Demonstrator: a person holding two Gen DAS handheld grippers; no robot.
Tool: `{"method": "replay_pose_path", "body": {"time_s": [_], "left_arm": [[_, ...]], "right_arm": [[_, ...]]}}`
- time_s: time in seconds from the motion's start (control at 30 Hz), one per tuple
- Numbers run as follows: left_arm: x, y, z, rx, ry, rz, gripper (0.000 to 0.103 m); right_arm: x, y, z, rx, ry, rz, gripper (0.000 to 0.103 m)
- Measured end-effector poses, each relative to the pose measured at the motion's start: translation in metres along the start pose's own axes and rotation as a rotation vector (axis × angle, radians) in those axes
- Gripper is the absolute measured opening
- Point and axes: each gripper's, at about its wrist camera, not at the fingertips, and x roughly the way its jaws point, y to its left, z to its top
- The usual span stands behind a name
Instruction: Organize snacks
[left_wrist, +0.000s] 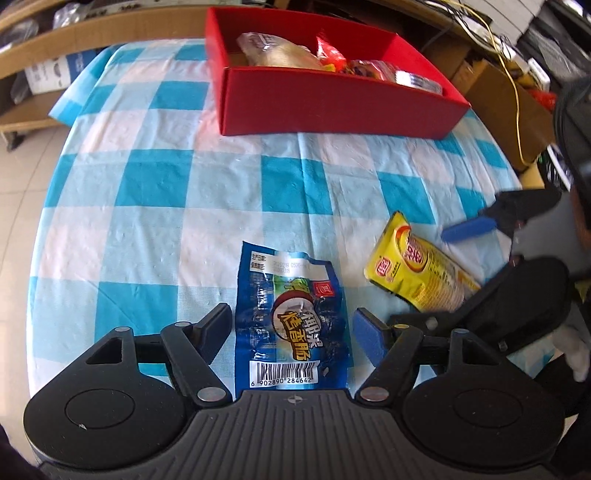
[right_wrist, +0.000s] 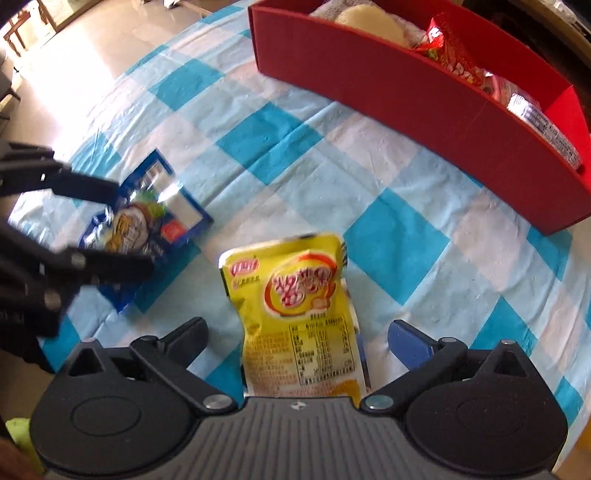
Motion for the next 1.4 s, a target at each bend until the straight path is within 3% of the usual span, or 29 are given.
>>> {"method": "replay_pose_path", "body": {"time_s": [0.1, 0.23, 0.33, 0.37, 0.4, 0.47, 0.53, 0.63, 0.7, 0.8, 0.97, 1.0, 1.07, 1.1, 1.4], "left_arm": [[0.001, -0.005, -0.001, 0.020, 0.002, 0.029, 0.073], [-0.001, -0.010, -0.003, 0.031, -0.003, 0.053, 0.061], [-0.003, -0.017, -0.004, 0.043, -0.015, 0.066, 0.057], [-0.005, -0.019, -0.003, 0.044, -0.023, 0.059, 0.052], [-0.008, -0.020, -0.002, 0.039, -0.034, 0.047, 0.039], [-0.011, -0.019, 0.001, 0.012, -0.041, 0.003, 0.031], [-0.010, -0.022, 0.001, 0.009, -0.039, 0.017, 0.032], [-0.001, -0.022, 0.000, -0.010, -0.015, 0.012, 0.046], [0.003, -0.023, 0.001, -0.038, -0.013, 0.014, 0.069], [0.012, -0.031, 0.004, -0.068, -0.022, 0.047, 0.084], [0.038, -0.062, 0.014, 0.004, -0.017, 0.194, 0.100], [0.042, -0.071, 0.011, 0.048, -0.020, 0.239, 0.100], [0.039, -0.074, 0.006, 0.071, -0.051, 0.230, 0.090], [0.035, -0.074, 0.006, 0.072, -0.055, 0.228, 0.073], [0.016, -0.088, 0.009, 0.117, -0.100, 0.224, 0.068]], "right_arm": [[-0.003, 0.004, 0.000, 0.005, -0.006, -0.014, 0.103], [-0.018, 0.016, -0.008, -0.027, -0.013, -0.007, 0.064], [-0.023, 0.017, -0.015, -0.033, -0.017, -0.027, 0.061], [-0.024, 0.018, -0.017, -0.027, -0.020, -0.033, 0.061], [-0.028, 0.016, -0.021, -0.019, -0.022, -0.031, 0.060], [-0.037, 0.013, -0.026, -0.001, -0.040, -0.036, 0.058], [-0.043, 0.009, -0.027, 0.007, -0.061, -0.055, 0.058], [-0.047, 0.001, -0.027, 0.033, -0.080, -0.061, 0.058], [-0.050, -0.007, -0.029, 0.058, -0.089, -0.064, 0.058], [-0.052, -0.016, -0.033, 0.080, -0.097, -0.066, 0.058], [-0.053, -0.030, -0.042, 0.117, -0.094, -0.067, 0.058], [-0.055, -0.033, -0.044, 0.124, -0.101, -0.067, 0.058], [-0.058, -0.037, -0.049, 0.137, -0.112, -0.066, 0.057], [-0.061, -0.039, -0.051, 0.140, -0.118, -0.064, 0.058], [-0.084, -0.047, -0.050, 0.173, -0.205, -0.056, 0.057]]}}
